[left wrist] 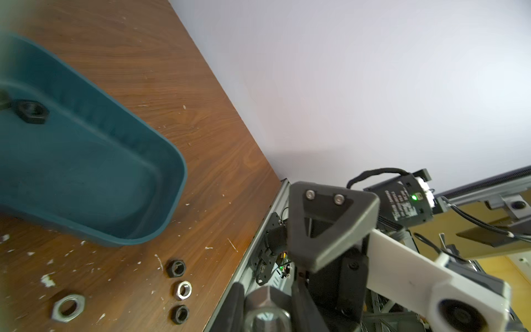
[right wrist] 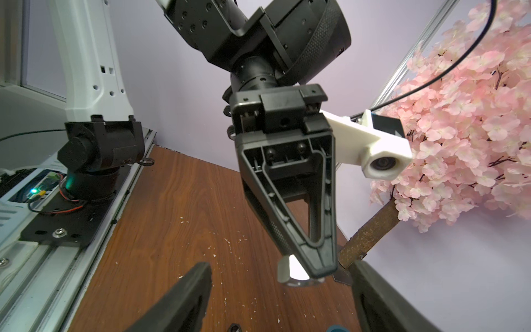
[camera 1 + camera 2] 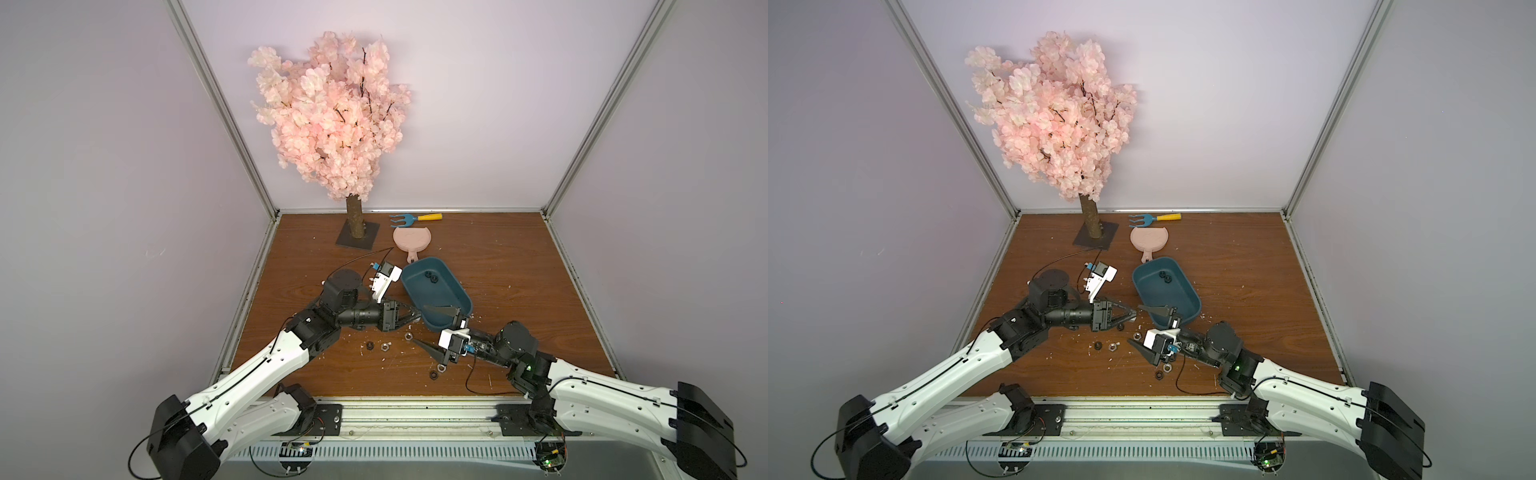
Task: Put the nuts on the desktop into the storage box
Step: Pick up the nut from the center of the board.
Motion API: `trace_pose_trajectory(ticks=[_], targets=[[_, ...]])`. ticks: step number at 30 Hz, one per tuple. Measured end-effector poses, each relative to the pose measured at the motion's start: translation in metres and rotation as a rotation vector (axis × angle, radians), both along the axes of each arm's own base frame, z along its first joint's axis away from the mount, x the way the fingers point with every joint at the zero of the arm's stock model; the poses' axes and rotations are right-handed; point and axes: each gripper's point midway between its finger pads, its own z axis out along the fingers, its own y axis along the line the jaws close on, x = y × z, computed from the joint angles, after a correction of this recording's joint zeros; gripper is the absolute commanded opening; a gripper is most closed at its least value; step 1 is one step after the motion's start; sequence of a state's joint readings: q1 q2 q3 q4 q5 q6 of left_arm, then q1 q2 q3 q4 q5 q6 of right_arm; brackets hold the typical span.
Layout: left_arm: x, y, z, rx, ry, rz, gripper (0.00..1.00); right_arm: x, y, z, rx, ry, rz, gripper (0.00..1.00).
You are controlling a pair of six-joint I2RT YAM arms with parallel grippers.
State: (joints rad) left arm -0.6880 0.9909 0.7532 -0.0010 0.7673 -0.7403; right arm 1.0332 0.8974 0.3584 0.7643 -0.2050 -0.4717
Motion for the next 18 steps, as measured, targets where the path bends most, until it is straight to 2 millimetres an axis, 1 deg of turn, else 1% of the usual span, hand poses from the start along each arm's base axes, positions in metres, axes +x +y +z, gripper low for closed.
trace_pose_trajectory(ticks=[5, 10, 18], targets=[[-0.0042, -0.0019, 0.0029, -0.019, -0.010, -0.028, 0.27, 0.0028, -0.0012, 0.0020, 0.010, 0.005, -0.017, 0.70], [-0.0070, -0.0029, 0.0018, -0.027, -0.010, -0.043, 0.27, 0.0039, -0.0017, 0.0027, 0.015, 0.010, -0.023, 0.62], [-0.0091, -0.0042, 0.0054, -0.045, -0.016, -0.058, 0.26, 0.0030, -0.0010, 0.0011, 0.010, 0.015, -0.016, 0.41]])
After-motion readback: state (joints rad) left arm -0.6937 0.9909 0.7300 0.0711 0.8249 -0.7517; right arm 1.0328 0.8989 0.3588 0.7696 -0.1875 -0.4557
